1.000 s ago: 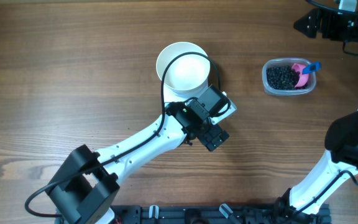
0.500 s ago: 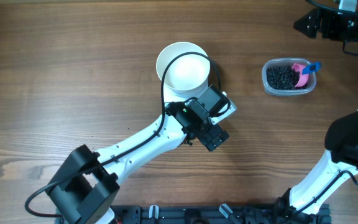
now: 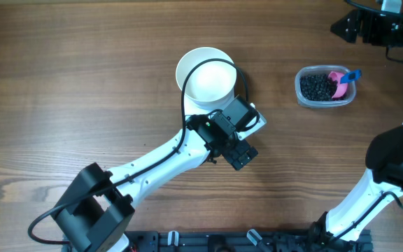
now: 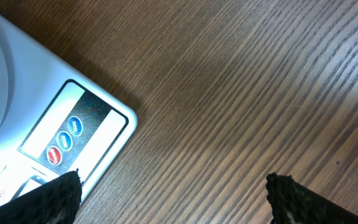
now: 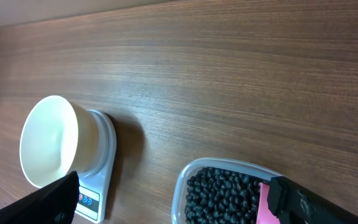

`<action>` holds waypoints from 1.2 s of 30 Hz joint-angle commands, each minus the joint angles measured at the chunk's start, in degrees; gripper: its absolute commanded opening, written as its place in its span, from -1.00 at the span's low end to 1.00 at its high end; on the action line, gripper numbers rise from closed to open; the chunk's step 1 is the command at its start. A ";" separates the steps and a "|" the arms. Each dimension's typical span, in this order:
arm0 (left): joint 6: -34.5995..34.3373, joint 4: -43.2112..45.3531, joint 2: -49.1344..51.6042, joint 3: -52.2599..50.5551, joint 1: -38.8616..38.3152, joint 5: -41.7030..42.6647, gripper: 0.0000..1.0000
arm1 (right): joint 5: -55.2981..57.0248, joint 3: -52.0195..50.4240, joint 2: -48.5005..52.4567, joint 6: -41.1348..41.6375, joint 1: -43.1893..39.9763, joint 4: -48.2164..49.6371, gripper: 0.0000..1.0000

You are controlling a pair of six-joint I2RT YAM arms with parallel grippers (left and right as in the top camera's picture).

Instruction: Scoop item into bowl and weigh 150g on scale

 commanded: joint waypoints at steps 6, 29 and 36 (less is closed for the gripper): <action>-0.74 -0.07 -1.27 -0.39 -0.15 -0.17 1.00 | -1.14 1.27 -1.81 0.22 0.24 0.11 0.99; 4.07 1.42 8.17 -0.44 0.79 -2.99 1.00 | -1.14 1.27 -1.81 0.22 0.24 0.09 1.00; 4.04 1.60 9.27 -0.44 2.08 -2.97 1.00 | -1.11 1.27 -1.81 0.22 0.24 0.11 0.99</action>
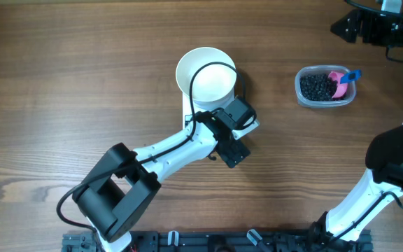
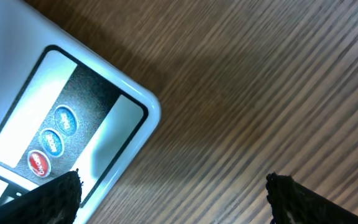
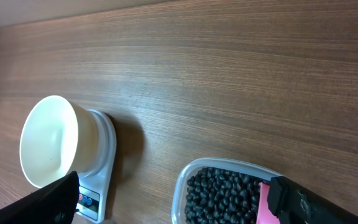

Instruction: Scoop item into bowl and weigh 150g on scale

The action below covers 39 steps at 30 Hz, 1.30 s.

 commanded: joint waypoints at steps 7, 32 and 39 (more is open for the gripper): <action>-5.99 0.83 -3.50 -0.37 -0.81 0.33 1.00 | -1.11 1.27 -1.81 0.24 0.24 0.11 0.99; -29.70 -9.38 -24.15 -0.39 38.86 4.52 1.00 | -0.92 1.27 -1.81 0.22 0.24 0.11 0.99; -18.51 -15.50 -15.17 -1.09 16.46 7.21 1.00 | -0.92 1.27 -1.81 0.24 0.24 0.11 0.99</action>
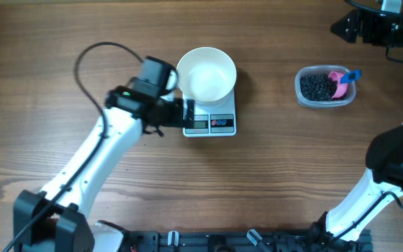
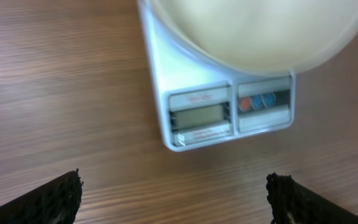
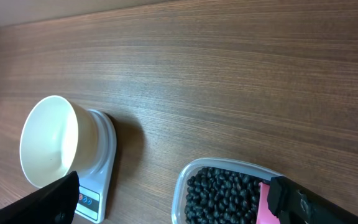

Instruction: Scoop item into bowl and weigh 150g on scale

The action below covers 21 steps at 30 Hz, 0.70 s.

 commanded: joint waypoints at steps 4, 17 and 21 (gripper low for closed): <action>8.04 1.38 9.94 -1.03 -19.26 0.92 1.00 | -0.92 1.27 -1.81 0.22 0.24 0.09 0.99; 21.09 16.09 18.08 -1.03 -25.18 -11.80 1.00 | -0.92 1.27 -1.81 0.22 0.24 0.09 0.99; 22.56 16.52 20.87 -1.03 -23.74 -10.64 1.00 | -0.92 1.27 -1.81 0.22 0.24 0.09 1.00</action>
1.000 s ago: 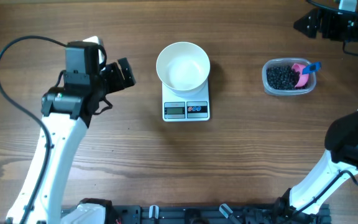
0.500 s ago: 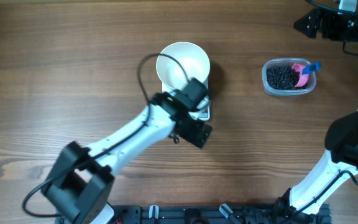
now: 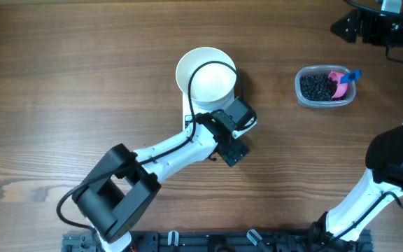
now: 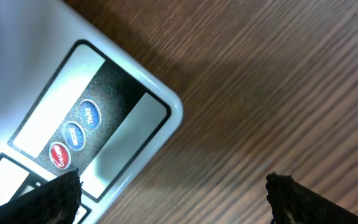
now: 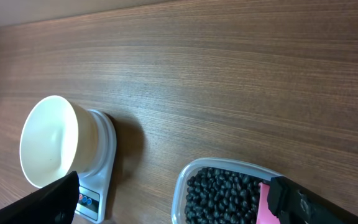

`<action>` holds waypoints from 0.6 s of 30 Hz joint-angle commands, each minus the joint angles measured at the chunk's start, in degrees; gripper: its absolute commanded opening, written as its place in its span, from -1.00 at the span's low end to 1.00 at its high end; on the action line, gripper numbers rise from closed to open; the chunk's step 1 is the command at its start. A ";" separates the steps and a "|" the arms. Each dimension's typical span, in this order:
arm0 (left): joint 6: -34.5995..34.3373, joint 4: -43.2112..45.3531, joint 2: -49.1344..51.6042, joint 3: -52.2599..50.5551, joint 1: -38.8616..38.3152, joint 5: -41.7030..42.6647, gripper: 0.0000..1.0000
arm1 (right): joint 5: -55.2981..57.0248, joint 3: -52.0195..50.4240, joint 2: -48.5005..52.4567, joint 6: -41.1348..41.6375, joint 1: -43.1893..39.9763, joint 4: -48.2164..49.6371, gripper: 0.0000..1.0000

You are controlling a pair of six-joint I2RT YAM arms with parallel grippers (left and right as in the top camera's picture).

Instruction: Scoop item into bowl and weigh 150g on scale

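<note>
The white bowl (image 3: 206,77) stands empty on the white scale (image 4: 123,146), whose red and blue buttons (image 4: 73,134) fill the left wrist view. My left gripper (image 4: 173,199) hangs open over the scale's front right corner, nothing between its fingers. A clear container of black beans (image 3: 320,87) with a pink scoop (image 3: 339,82) in it sits to the right. My right gripper (image 5: 179,202) is open high above the table, looking down on the bowl (image 5: 48,140) and the beans (image 5: 225,193).
In the overhead view the left arm (image 3: 166,150) lies across the table's middle and covers most of the scale. The right arm's base (image 3: 397,161) stands at the right edge. Black equipment (image 3: 376,24) sits at the far right corner.
My left gripper was at the left of the scale, facing its display. Now it is over the scale's front right corner by the buttons. The right arm has not moved.
My left gripper stood open over the scale's front right corner, then a little closer to the buttons. Later it was at the scale's left side with the whole scale uncovered. Now it is back over the buttons. Bowl, beans and scoop have stayed in place.
</note>
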 commanded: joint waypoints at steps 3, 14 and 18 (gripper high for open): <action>2.01 1.33 2.95 -0.31 1.44 3.23 1.00 | -0.92 1.27 -1.81 0.20 0.24 0.11 1.00; 1.97 0.59 5.86 -0.57 1.40 6.84 1.00 | -0.92 1.27 -1.81 0.22 0.24 0.11 1.00; 1.97 0.24 5.97 -0.72 1.75 6.58 1.00 | -0.92 1.27 -1.81 0.22 0.24 0.11 0.99</action>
